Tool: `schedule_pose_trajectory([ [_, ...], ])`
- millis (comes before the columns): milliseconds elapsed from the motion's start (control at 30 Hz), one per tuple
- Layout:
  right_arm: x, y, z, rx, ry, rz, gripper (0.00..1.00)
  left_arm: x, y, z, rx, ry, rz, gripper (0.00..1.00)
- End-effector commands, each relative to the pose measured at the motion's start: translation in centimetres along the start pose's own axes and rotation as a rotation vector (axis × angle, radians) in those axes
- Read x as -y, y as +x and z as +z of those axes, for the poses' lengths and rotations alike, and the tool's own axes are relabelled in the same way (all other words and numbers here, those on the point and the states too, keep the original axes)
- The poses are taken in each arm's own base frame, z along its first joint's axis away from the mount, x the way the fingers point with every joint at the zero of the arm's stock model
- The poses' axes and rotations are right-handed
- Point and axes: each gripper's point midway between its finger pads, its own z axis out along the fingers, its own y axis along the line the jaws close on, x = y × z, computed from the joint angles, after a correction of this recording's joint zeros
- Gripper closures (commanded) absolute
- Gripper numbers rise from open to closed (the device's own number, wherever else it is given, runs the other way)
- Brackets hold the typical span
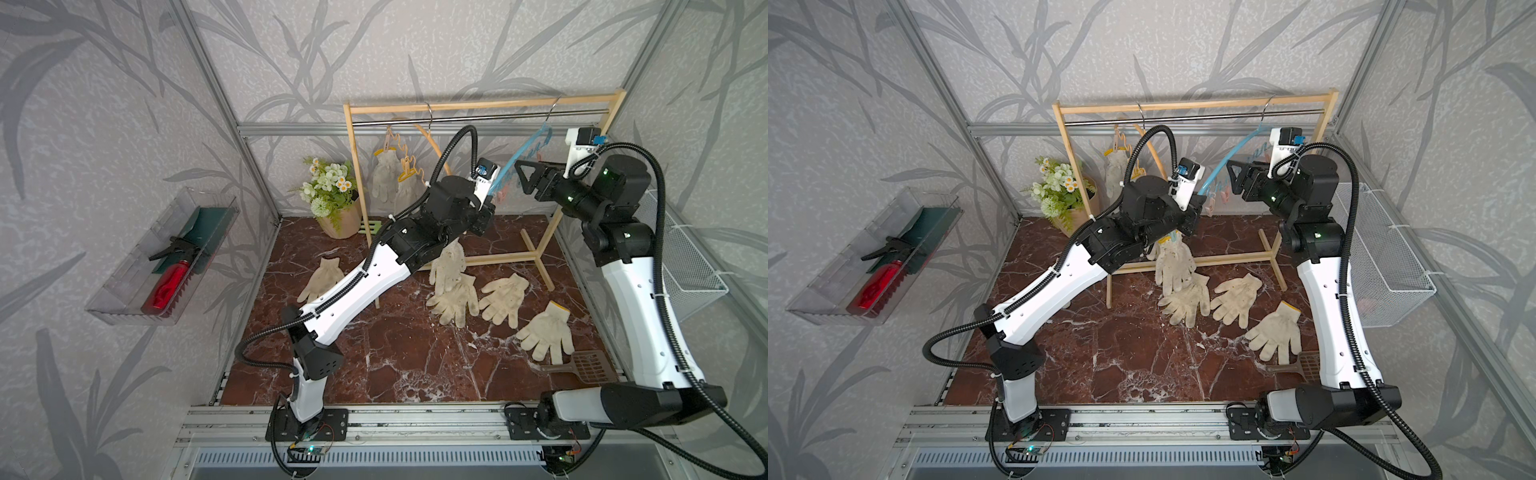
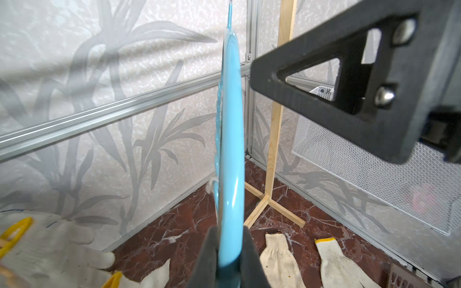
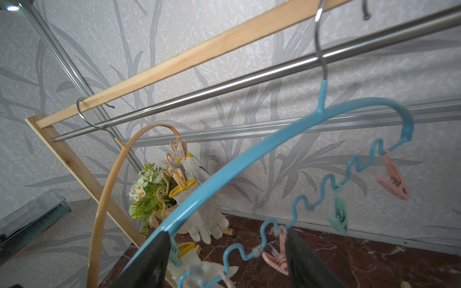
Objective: Clip the gloves onto a hanger to dry
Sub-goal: Adjust the hanger on the clothesline, then open the clamp at the hanger.
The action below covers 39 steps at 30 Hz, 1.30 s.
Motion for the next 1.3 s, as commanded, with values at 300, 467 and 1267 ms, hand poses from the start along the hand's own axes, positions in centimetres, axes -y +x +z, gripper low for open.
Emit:
schedule_pose_trajectory([
  [300, 2.1, -0.2, -1.0, 0.050, 0.024, -0.034, 0.26, -3.9, -1.8, -3.7, 0.022, -0.120, 0.015, 1.00],
  [467, 2.6, 2.2, 0.4, 0.012, -0.024, -0.084, 0.27, -4.0, -1.5, -3.8, -0.004, -0.077, 0.015, 1.00],
  [1267, 9.6, 9.9, 9.6, -0.071, -0.029, -0.455, 0.42, -4.7, -1.6, -3.6, -0.025, -0.030, -0.021, 1.00],
])
